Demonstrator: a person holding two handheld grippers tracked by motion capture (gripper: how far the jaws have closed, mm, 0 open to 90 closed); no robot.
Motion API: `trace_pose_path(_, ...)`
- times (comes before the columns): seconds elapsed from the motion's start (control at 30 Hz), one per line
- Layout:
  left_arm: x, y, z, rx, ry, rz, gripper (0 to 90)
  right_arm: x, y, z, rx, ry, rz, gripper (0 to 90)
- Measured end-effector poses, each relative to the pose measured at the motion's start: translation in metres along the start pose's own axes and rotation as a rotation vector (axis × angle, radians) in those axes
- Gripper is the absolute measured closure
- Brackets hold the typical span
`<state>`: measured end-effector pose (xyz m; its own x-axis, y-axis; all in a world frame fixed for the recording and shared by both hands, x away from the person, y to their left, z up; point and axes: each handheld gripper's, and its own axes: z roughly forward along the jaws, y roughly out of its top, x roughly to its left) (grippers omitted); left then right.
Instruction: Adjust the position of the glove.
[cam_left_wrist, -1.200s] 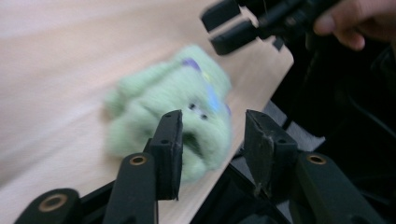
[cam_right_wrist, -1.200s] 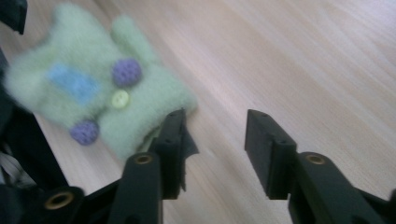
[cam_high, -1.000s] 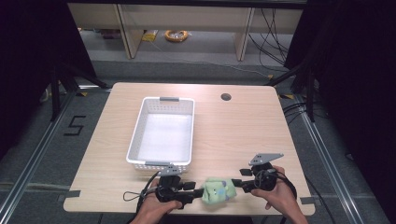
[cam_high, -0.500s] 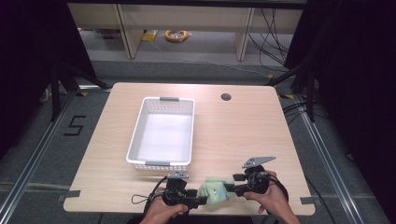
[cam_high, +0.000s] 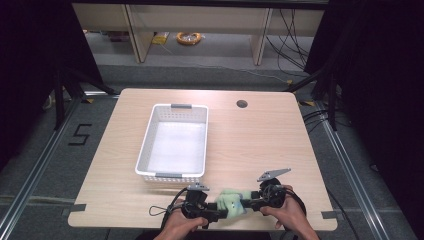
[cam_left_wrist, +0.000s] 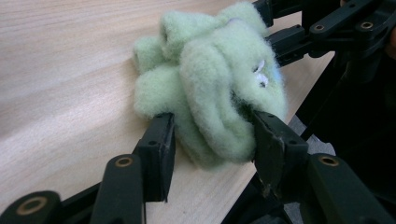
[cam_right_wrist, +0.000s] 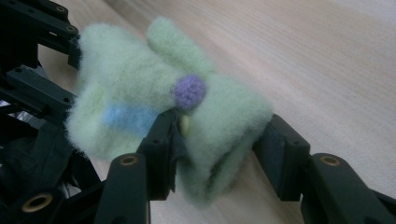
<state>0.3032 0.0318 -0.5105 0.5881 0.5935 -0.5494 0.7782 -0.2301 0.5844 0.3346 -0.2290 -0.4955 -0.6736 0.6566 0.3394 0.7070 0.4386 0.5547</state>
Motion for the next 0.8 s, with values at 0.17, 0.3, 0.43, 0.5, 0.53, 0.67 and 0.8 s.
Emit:
trace_pose_path(0.17,0.0029,0.0031,0.0006,0.015,0.019,0.005,55.0,-0.0022,-0.0027,0.0017,0.003,0.038,0.022,55.1)
trace_pose_path(0.3,0.0033,0.0031,0.0018,0.013,0.012,0.015,59.2,-0.003,-0.0033,0.0021,-0.002,0.041,0.018,58.0)
trace_pose_path(0.43,0.0036,0.0017,0.0032,-0.004,-0.016,0.05,67.2,-0.0025,-0.0047,0.0022,-0.016,0.041,0.016,61.9)
trace_pose_path(0.5,0.0021,0.0013,0.0033,-0.011,-0.018,0.048,70.0,-0.0028,-0.0047,0.0025,-0.023,0.042,0.003,64.4)
trace_pose_path(0.53,0.0026,0.0012,0.003,-0.011,-0.016,0.051,71.1,-0.002,-0.0048,0.0024,-0.023,0.044,0.004,65.6)
trace_pose_path(0.67,0.0048,0.0017,0.0026,-0.012,-0.029,0.044,73.9,-0.001,-0.0054,0.0007,-0.03,0.039,-0.019,69.5)
trace_pose_path(0.8,0.0054,0.0033,0.0011,-0.012,-0.034,0.049,75.2,-0.0012,-0.0065,-0.0001,-0.046,0.054,-0.015,71.2)
